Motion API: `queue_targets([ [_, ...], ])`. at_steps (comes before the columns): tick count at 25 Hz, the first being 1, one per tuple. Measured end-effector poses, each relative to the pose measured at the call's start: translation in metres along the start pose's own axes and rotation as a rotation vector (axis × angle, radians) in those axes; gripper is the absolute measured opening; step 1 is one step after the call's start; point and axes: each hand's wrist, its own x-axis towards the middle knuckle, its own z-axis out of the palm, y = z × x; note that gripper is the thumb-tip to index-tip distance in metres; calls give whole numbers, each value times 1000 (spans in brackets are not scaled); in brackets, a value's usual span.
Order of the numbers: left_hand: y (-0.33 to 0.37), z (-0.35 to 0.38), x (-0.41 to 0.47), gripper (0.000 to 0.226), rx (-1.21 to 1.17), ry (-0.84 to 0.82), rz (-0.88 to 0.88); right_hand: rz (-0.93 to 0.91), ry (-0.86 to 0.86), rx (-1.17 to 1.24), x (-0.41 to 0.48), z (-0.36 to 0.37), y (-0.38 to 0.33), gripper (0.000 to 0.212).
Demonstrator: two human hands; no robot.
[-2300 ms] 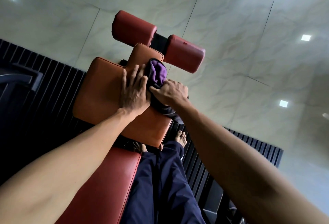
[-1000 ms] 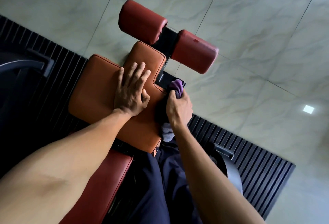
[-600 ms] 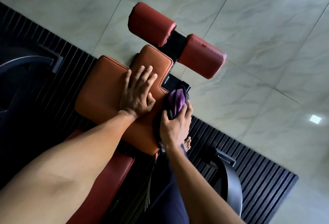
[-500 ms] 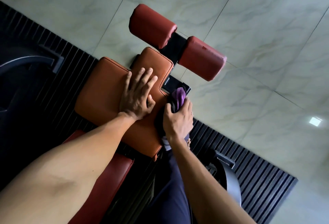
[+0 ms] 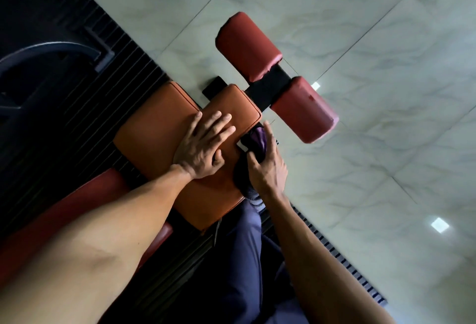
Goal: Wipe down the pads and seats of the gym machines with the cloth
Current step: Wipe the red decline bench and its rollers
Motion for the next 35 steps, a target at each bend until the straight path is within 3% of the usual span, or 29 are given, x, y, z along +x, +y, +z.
queue_targets([
  [3,5,-11,1,70,0,-80,-39,-28,-96,-161,14,-22,-7,58],
  [6,16,-22,10,66,-29,-199,-113,-62,-186,-254,29,-56,-17,49],
  [11,88,-42,53,57,-148,-238,-604,-206,-191,-408,64,-118,-34,52],
  [16,145,-14,85,52,-425,-110,-690,-231,-177,-383,95,-149,-43,56],
  [20,176,24,121,44,-480,-96,-810,-250,-240,-441,133,-161,-17,54],
  [25,198,90,167,41,-642,40,-1143,-278,-343,-495,191,-158,53,53],
  [31,207,173,222,42,-982,131,-1524,-311,-236,-272,271,-133,106,58],
  [35,207,203,248,41,-1218,370,-1698,-411,-434,-320,297,-126,139,66],
])
